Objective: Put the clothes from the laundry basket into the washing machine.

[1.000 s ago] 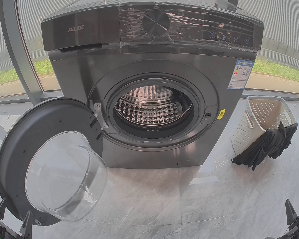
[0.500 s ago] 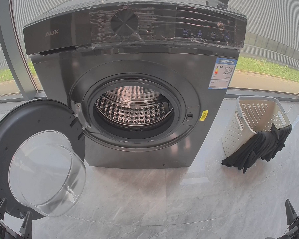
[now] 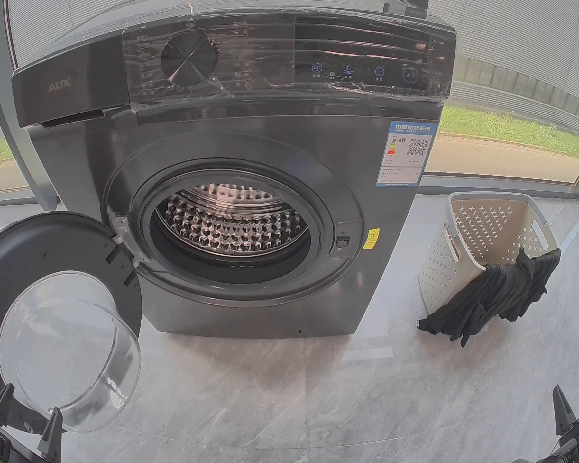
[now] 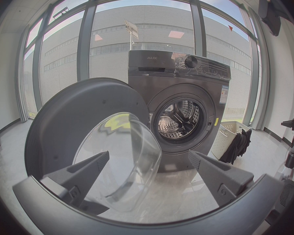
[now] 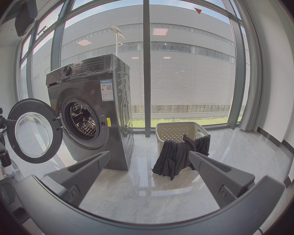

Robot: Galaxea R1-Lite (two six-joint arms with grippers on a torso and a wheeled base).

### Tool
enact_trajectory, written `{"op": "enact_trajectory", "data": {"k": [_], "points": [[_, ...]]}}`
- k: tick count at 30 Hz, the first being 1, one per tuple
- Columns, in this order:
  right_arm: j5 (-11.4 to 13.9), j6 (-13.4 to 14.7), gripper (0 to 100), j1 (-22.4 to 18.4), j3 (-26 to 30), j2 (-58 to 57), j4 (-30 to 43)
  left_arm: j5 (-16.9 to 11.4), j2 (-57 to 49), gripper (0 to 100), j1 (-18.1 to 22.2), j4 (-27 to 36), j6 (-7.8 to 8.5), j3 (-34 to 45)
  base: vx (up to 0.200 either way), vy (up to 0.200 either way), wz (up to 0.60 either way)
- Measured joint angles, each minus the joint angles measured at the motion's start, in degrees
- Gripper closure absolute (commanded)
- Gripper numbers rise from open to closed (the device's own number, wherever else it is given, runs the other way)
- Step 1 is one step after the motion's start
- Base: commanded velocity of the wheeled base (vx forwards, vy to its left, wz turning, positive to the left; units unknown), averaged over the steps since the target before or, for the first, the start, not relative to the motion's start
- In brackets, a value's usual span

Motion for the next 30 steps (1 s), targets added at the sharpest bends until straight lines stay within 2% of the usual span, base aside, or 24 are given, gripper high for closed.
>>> {"op": "enact_trajectory", "data": {"k": [13,30], "points": [[0.0,0.0,0,0.1,0.0,0.0,0.0,0.0,0.0,0,0.0,0.0,-0.02,0.0,0.015,0.000,0.00],[0.0,0.0,0,0.1,0.0,0.1,0.0,0.0,0.0,0,0.0,0.0,-0.02,0.0,0.000,-0.200,0.00]]}}
